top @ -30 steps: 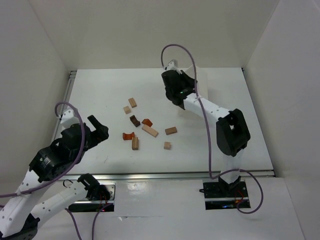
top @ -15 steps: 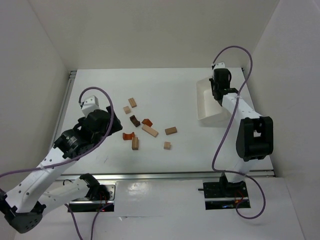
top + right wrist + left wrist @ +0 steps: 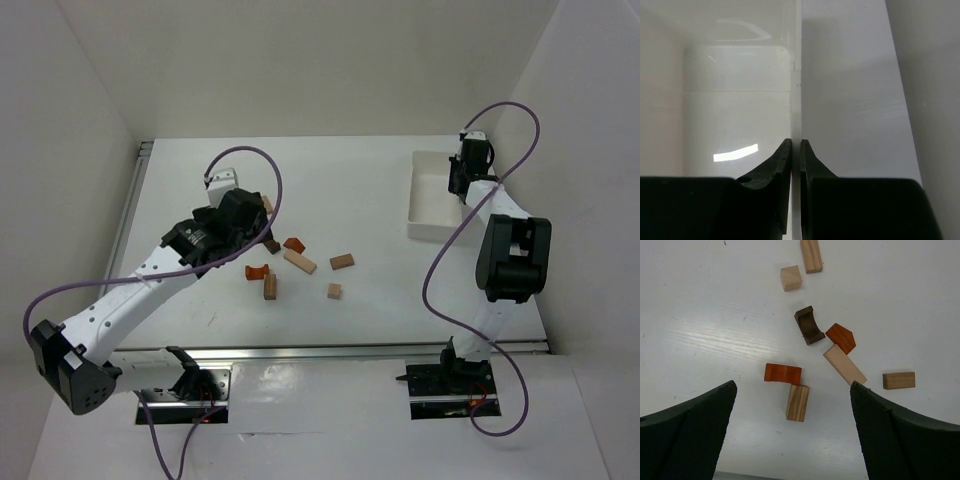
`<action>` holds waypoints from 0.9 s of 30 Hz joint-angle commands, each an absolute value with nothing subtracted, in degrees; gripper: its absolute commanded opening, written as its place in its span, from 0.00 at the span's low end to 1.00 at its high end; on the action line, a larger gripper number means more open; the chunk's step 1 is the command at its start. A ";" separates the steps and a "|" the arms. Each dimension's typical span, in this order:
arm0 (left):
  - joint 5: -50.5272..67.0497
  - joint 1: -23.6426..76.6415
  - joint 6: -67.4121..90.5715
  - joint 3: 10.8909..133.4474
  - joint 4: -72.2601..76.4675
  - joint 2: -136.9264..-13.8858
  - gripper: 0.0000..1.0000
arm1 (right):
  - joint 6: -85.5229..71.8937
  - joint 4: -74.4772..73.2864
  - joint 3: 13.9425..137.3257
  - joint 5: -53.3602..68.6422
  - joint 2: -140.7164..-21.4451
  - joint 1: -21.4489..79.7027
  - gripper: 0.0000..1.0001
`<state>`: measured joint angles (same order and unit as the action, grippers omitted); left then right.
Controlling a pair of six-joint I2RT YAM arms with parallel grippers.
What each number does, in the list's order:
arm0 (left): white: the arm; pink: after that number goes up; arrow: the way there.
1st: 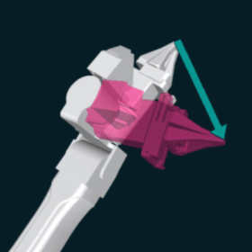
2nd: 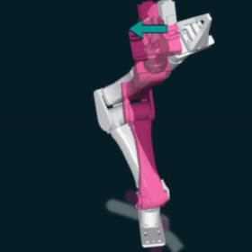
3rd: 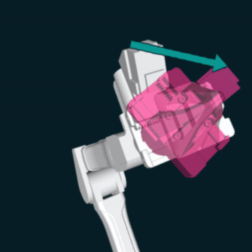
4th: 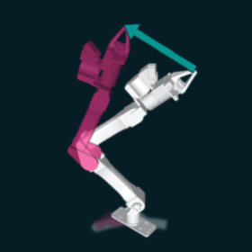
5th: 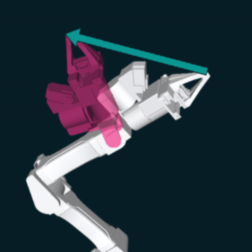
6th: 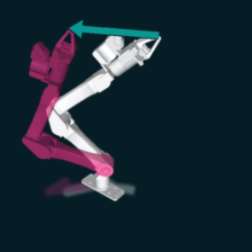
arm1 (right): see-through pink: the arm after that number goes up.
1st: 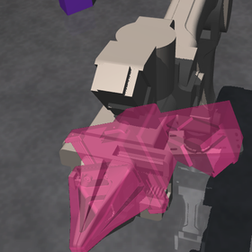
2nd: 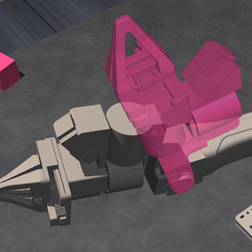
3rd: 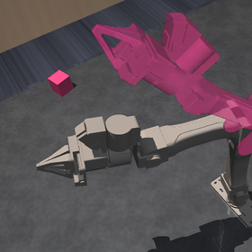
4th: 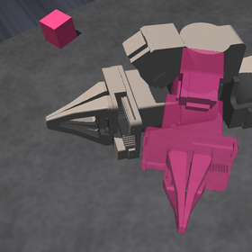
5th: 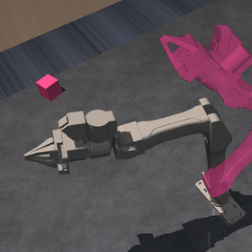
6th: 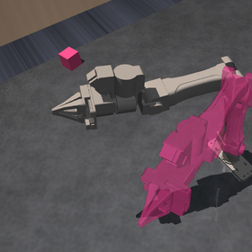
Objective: Build the wood block tower
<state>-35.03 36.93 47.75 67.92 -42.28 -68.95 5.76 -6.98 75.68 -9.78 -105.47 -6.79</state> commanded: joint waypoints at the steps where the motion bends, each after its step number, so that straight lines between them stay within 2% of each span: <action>1: -33.93 35.87 45.53 72.24 -39.03 -70.48 1.00 | 4.75 -7.29 81.73 -13.26 -108.01 -6.86 0.00; 2: -32.79 34.99 45.53 72.25 -39.02 -71.01 1.00 | 4.75 -7.29 82.35 -14.75 -109.41 -6.86 0.00; 5: -27.88 31.30 43.43 73.56 -37.01 -73.03 1.00 | 4.75 -7.82 84.37 -14.77 -110.74 -7.38 0.22; 6: -26.03 30.42 43.42 74.09 -37.00 -73.56 1.00 | 4.75 -7.82 85.07 -14.77 -110.74 -7.38 0.25; 7: -25.32 28.50 42.55 74.79 -37.00 -74.78 1.00 | 4.75 -7.82 85.08 -14.77 -110.74 -7.38 0.34; 10: -20.14 23.67 40.35 75.49 -35.78 -76.37 1.00 | 4.75 -8.53 87.27 -12.93 -110.74 -7.91 0.50; 11: -18.65 22.60 39.47 76.37 -35.77 -76.99 1.00 | 5.44 -9.48 87.28 -11.70 -110.74 -7.91 0.64; 13: -17.14 21.01 38.24 77.70 -36.55 -78.13 1.00 | 6.41 -10.80 88.15 -6.52 -108.91 -7.91 0.73; 14: -17.14 20.48 37.54 78.48 -36.56 -78.13 1.00 | 7.03 -10.81 88.15 -4.50 -106.55 -7.91 0.80; 15: -17.14 20.48 36.57 78.49 -37.08 -78.13 1.00 | 7.81 -10.81 87.46 -0.05 -104.96 -7.91 0.83; 17: -16.00 19.87 35.43 78.49 -37.09 -77.35 1.00 | 9.31 -9.23 86.22 3.67 -101.88 -7.91 1.00; 19: -13.90 19.86 34.89 78.49 -37.09 -75.51 1.00 | 10.11 -9.23 86.22 11.02 -97.75 -7.29 1.00; 21: -13.10 19.25 35.42 77.26 -38.22 -74.19 1.00 | 13.43 -9.23 85.61 11.95 -94.42 -2.13 1.00; 25: -12.57 19.25 40.16 71.73 -41.91 -69.27 1.00 | 17.05 -9.23 82.01 4.14 -91.59 12.19 1.00; 27: -12.57 19.25 43.05 68.04 -46.57 -65.33 1.00 | 13.04 -11.51 79.55 3.60 -91.06 16.85 1.00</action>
<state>-14.06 19.62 39.29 71.40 -40.32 -70.08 13.34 -9.32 83.20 3.31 -92.58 9.69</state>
